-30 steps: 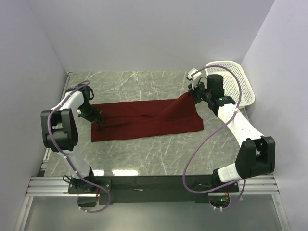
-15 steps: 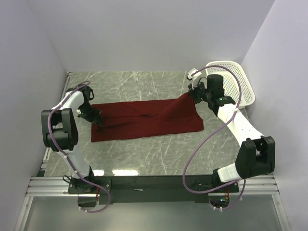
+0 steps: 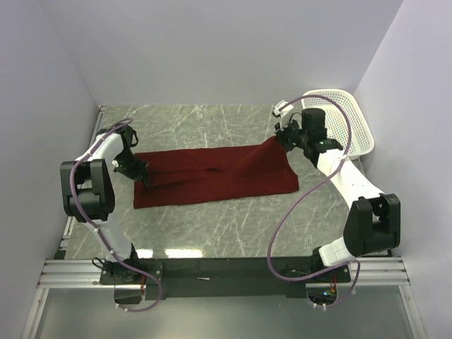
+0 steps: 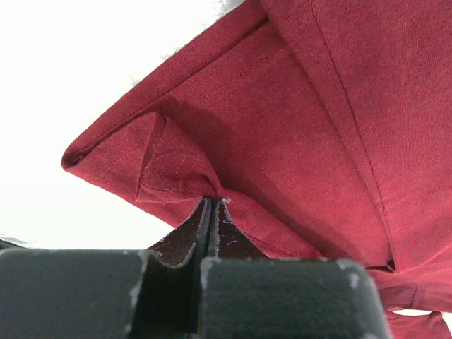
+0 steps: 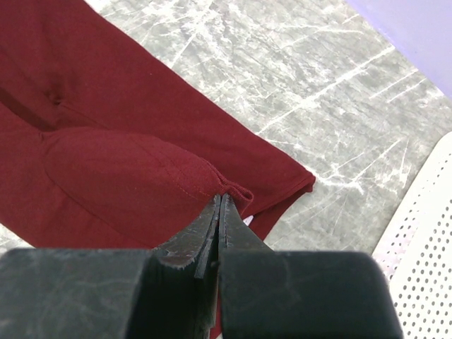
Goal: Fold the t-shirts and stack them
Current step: Fold the tshirt
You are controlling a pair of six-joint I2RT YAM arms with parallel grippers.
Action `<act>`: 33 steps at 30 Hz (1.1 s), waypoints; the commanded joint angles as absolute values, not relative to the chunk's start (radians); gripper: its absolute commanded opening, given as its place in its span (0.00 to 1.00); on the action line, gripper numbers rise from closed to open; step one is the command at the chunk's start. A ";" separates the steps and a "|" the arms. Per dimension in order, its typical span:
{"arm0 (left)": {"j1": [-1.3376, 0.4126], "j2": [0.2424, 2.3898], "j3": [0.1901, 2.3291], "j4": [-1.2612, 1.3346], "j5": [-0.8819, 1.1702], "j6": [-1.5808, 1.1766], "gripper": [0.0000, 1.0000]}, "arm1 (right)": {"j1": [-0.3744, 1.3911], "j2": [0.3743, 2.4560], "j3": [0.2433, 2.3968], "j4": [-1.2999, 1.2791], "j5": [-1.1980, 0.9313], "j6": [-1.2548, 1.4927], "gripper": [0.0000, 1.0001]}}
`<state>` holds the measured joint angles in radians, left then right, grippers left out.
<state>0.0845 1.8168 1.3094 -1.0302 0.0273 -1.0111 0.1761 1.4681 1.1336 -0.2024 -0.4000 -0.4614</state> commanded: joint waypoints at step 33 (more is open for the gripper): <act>0.086 1.795 1.350 -1.040 0.003 -1.006 0.00 | 0.167 1.578 1.269 -0.221 -0.413 -0.503 0.00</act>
<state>0.0845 1.8168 1.3296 -1.0363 0.0246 -1.0103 0.1757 1.5929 1.2278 -0.2264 -0.4038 -0.4923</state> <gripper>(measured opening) 0.012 0.006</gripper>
